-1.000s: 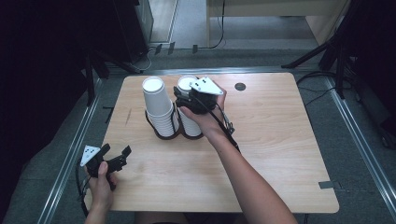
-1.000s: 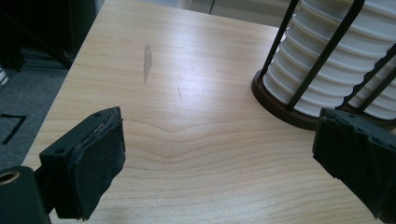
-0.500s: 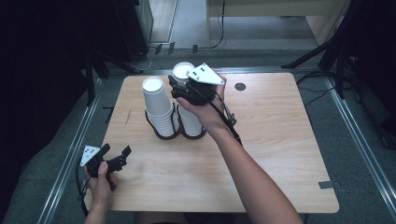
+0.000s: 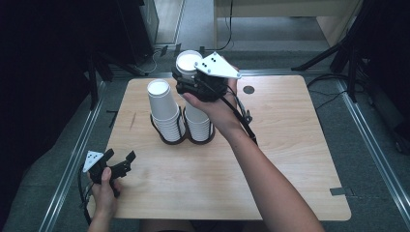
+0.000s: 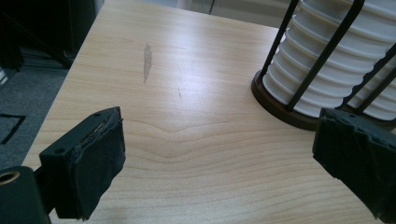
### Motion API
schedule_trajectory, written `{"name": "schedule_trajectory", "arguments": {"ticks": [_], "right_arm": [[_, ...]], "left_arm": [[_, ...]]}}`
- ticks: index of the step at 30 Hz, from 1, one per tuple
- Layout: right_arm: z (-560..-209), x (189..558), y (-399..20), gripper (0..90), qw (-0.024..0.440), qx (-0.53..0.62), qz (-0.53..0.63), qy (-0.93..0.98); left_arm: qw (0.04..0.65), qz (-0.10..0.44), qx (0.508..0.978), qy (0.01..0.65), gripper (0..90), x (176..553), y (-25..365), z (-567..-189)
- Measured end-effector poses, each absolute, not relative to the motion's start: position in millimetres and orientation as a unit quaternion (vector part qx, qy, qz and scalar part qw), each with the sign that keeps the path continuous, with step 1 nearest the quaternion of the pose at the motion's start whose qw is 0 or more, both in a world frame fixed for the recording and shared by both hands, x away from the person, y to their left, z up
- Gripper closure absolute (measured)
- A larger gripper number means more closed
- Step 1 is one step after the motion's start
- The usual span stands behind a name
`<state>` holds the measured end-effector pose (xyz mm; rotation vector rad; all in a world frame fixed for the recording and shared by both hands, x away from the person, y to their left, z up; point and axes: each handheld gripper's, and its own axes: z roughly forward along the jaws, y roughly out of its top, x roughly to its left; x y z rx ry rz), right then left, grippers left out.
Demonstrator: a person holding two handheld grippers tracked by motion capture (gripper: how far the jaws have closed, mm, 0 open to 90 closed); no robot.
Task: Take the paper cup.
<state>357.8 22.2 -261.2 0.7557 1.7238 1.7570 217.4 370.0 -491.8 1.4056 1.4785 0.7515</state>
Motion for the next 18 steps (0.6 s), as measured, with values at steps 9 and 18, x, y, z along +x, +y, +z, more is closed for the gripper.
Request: {"name": "schedule_trajectory", "arguments": {"ticks": [9, 18], "right_arm": [[-250, 348, -1, 23.2, 0.281, 0.265, 0.657, 0.647], [-250, 334, -37, 23.2, 0.271, 0.239, 0.658, 0.661]], "left_arm": [[0.464, 0.307, 0.574, 0.601, 2.5, 217, 370, -492], [0.465, 0.308, 0.574, 0.6, 2.5, 217, 370, -492]]}}
